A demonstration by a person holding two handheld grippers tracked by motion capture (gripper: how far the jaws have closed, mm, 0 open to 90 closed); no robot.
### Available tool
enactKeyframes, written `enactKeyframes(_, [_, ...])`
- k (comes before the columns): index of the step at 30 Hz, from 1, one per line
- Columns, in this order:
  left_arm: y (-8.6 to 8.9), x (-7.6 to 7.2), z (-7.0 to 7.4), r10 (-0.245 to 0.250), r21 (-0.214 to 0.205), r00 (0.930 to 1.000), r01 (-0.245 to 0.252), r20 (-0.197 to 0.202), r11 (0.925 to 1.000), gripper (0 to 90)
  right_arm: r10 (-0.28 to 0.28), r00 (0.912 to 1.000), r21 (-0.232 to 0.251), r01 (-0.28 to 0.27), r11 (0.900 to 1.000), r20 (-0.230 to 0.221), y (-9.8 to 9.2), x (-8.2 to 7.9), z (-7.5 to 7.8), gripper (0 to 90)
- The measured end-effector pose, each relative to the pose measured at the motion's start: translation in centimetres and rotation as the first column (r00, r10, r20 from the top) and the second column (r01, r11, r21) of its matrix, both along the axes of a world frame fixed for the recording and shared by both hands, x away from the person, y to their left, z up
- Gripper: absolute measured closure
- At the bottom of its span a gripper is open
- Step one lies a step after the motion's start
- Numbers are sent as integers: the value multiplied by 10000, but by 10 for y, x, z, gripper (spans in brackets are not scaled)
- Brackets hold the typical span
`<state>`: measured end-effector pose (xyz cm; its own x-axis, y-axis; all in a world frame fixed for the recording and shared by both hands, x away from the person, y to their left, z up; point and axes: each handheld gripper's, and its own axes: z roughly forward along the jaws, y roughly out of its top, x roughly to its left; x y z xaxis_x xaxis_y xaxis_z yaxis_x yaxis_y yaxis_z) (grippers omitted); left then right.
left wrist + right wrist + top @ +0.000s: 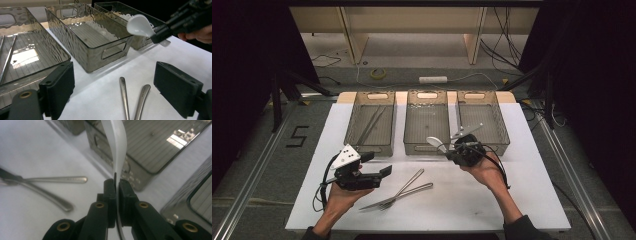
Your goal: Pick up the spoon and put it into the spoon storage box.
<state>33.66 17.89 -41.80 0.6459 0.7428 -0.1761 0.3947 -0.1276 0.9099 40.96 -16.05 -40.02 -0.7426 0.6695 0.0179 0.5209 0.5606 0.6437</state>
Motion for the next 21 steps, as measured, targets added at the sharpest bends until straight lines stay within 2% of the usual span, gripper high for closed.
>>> enactKeyframes(7, [0,0,0,4,3,10000,-4,6,10000,165,-109,9996,240,104,9997,242,10,19,16,864])
enactKeyframes(8, [0,0,0,6,6,10000,-6,9,10000,165,-211,9994,276,203,9994,273,13,26,19,864])
enactKeyframes(21, [1,0,1,-22,37,10000,22,44,10000,164,-764,9969,392,757,9964,185,30,61,24,864])
